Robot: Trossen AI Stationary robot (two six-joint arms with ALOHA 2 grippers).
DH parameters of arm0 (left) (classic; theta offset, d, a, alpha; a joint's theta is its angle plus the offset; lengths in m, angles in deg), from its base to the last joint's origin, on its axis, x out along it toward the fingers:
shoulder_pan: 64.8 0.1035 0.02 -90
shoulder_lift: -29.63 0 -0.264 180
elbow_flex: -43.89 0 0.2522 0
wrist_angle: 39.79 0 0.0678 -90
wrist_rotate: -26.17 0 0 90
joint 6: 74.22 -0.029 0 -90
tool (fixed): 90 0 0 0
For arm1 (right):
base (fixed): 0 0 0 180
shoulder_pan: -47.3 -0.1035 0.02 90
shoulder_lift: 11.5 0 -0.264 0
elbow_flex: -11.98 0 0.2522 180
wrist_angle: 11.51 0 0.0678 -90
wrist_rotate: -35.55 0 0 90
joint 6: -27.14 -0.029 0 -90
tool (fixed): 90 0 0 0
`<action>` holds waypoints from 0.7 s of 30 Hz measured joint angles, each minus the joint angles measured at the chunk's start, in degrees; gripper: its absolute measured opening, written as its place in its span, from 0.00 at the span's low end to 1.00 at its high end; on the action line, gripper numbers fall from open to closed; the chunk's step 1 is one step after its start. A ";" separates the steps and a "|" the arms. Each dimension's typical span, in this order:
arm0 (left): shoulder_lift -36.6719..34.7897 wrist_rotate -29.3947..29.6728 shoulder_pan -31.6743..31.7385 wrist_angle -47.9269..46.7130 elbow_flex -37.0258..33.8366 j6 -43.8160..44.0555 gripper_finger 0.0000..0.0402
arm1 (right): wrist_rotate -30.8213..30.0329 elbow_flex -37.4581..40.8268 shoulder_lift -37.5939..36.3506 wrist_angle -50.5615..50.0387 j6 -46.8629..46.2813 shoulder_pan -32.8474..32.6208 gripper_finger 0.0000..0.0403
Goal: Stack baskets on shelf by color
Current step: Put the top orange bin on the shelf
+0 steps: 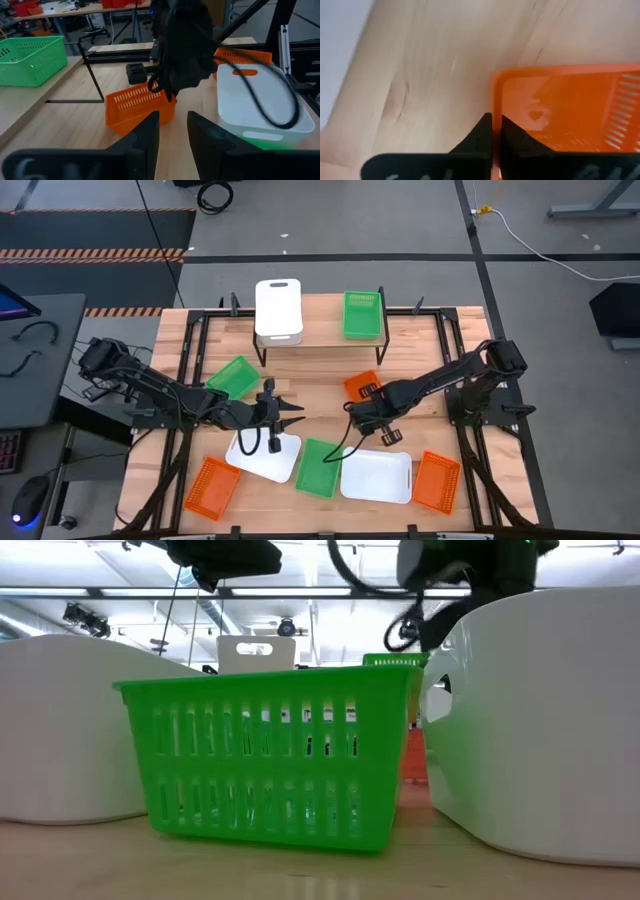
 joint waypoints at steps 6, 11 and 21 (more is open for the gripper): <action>-1.13 4.94 -1.91 -3.61 0.00 0.55 0.26 | -1.74 -10.31 0.00 -5.15 3.55 0.00 0.02; -1.89 6.93 -3.63 -5.21 0.00 2.40 0.26 | -6.73 -22.09 0.00 -10.40 6.88 0.54 0.02; -1.84 9.32 -7.67 -6.57 0.00 4.76 0.26 | -9.97 -42.30 -0.09 -11.63 12.61 6.27 0.02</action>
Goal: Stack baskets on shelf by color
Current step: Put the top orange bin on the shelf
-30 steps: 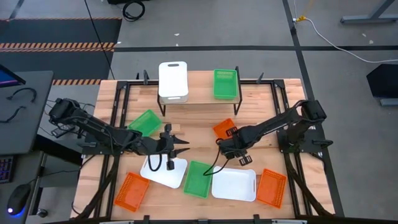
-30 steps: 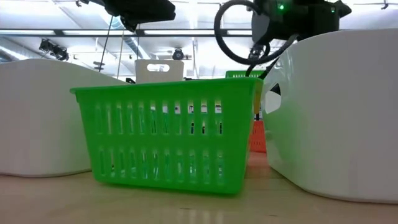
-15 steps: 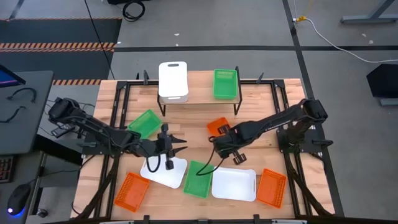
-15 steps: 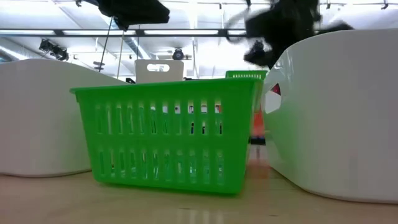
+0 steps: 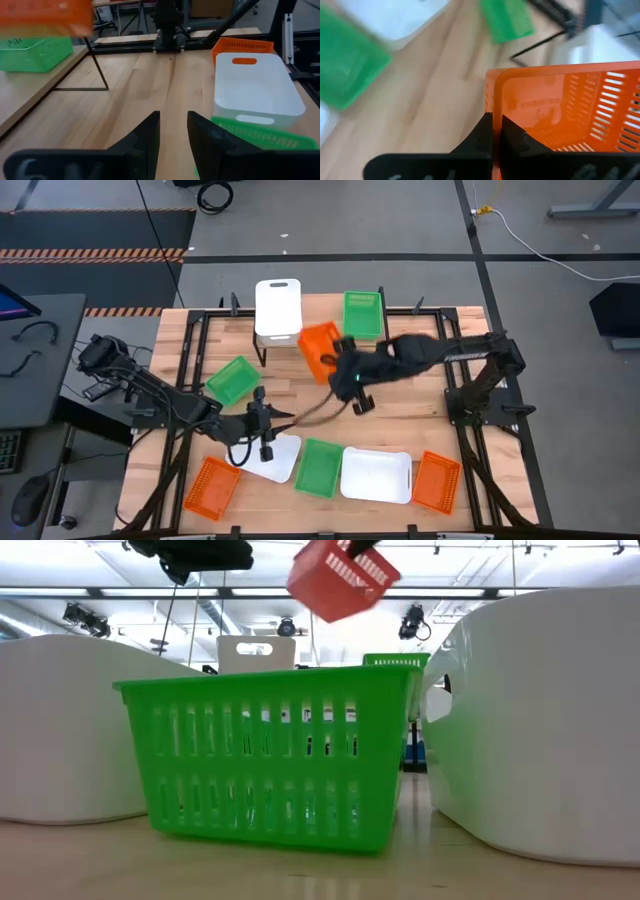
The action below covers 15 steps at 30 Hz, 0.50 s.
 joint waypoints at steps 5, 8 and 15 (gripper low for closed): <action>0.00 2.68 -1.70 -0.06 0.00 0.00 0.26 | 3.67 -1.51 0.02 5.28 1.20 6.47 0.02; 0.00 4.37 -1.83 -0.06 0.00 0.00 0.26 | 10.25 -1.51 0.21 9.51 0.89 10.37 0.02; 0.00 5.47 -1.72 -0.03 0.00 0.00 0.26 | 12.00 -1.53 0.94 11.58 0.85 15.97 0.02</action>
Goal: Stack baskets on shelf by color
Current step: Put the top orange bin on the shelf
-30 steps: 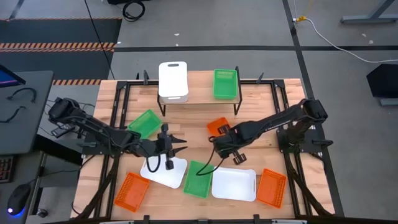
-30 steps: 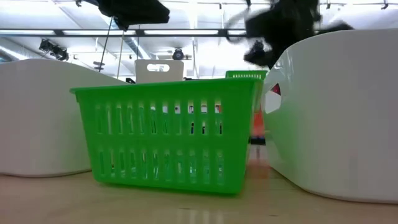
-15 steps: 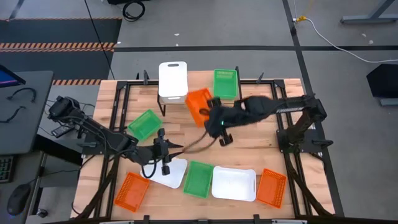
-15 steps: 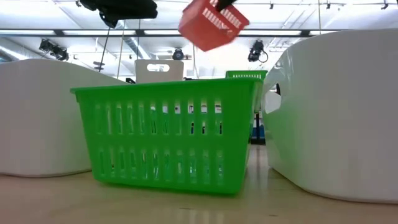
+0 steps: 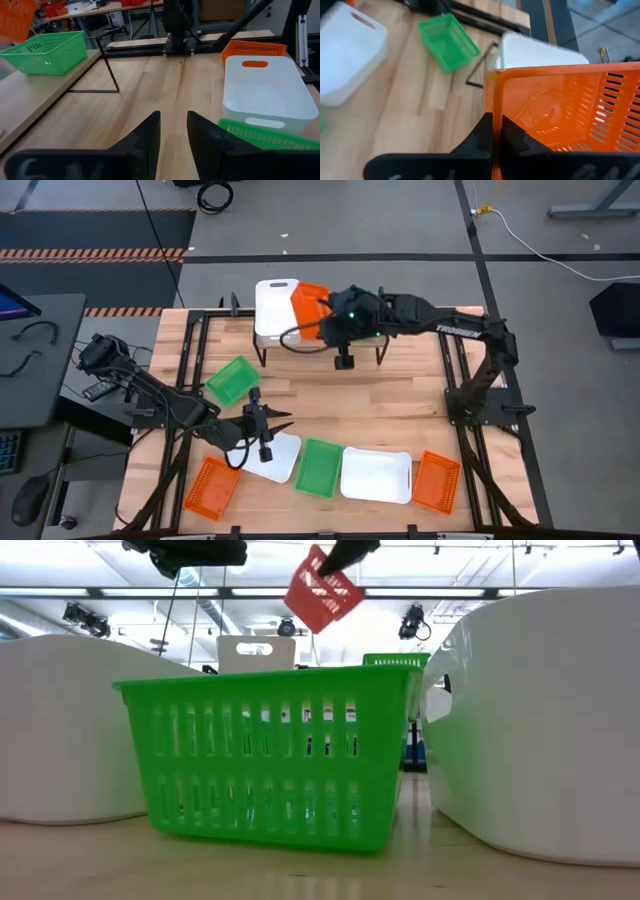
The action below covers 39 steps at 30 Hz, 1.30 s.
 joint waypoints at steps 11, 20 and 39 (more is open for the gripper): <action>0.00 0.21 -0.03 -0.22 0.00 1.11 0.25 | 2.95 0.02 5.87 -0.61 -0.22 5.20 0.02; 0.00 0.21 -0.07 -0.53 0.00 1.13 0.25 | 2.98 0.02 5.70 -2.08 -3.48 7.88 0.02; 0.00 0.19 -0.07 -1.36 0.00 2.60 0.23 | 3.11 0.04 5.50 -5.39 -3.17 9.27 0.02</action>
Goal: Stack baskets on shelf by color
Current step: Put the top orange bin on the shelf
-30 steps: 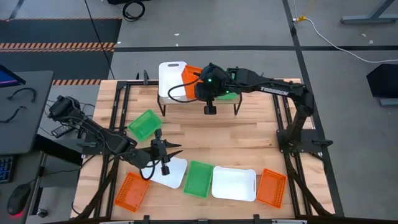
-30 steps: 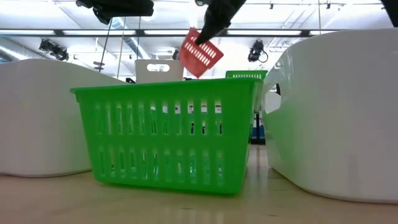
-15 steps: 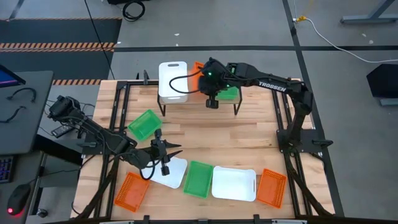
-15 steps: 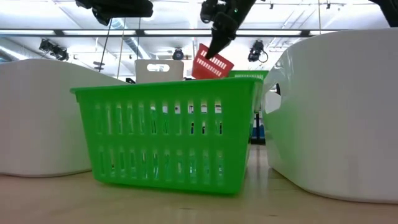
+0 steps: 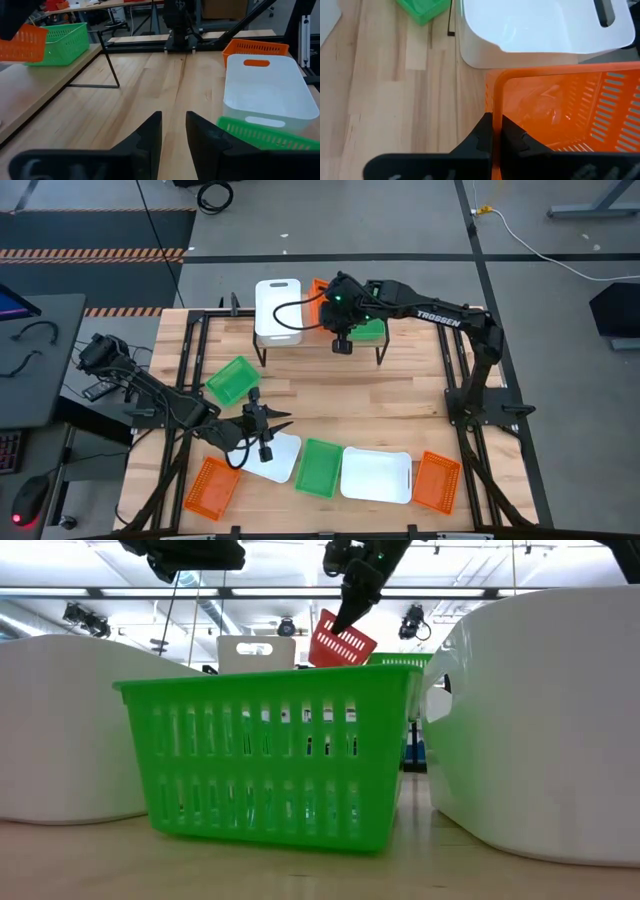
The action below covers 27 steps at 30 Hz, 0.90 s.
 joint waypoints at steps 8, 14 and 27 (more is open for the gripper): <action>0.00 0.00 0.00 0.03 0.00 0.00 0.23 | -1.33 0.00 0.17 0.18 -0.52 -0.03 0.02; 0.00 0.00 0.00 0.04 0.00 0.00 0.23 | -1.31 0.00 0.20 2.39 -1.17 -0.28 0.09; 0.00 -0.02 0.00 -0.31 0.00 0.95 0.23 | 1.61 0.00 0.24 2.15 -1.60 -0.23 0.17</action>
